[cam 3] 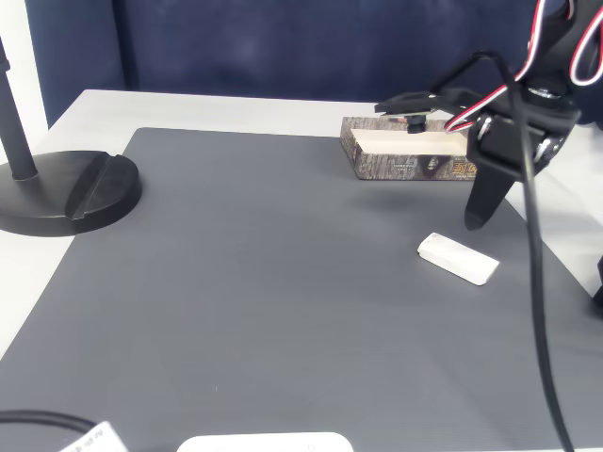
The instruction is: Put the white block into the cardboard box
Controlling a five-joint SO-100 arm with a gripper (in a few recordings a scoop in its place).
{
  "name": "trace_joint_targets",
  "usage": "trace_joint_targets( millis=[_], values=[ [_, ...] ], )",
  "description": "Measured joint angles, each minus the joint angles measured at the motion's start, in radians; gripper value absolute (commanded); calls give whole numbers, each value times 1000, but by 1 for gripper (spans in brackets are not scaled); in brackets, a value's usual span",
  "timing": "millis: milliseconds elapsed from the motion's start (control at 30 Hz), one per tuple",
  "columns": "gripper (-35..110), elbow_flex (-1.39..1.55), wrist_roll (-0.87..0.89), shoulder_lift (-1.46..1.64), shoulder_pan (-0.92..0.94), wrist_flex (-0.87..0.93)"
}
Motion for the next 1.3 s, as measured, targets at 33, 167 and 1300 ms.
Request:
trace_joint_targets(
  millis=[33,167,1300],
  values=[
    [-2,0,-26,0,0,0],
    [-2,0,-67,0,-2,0],
    [31,-15,196,-135,133,0]
  ],
)
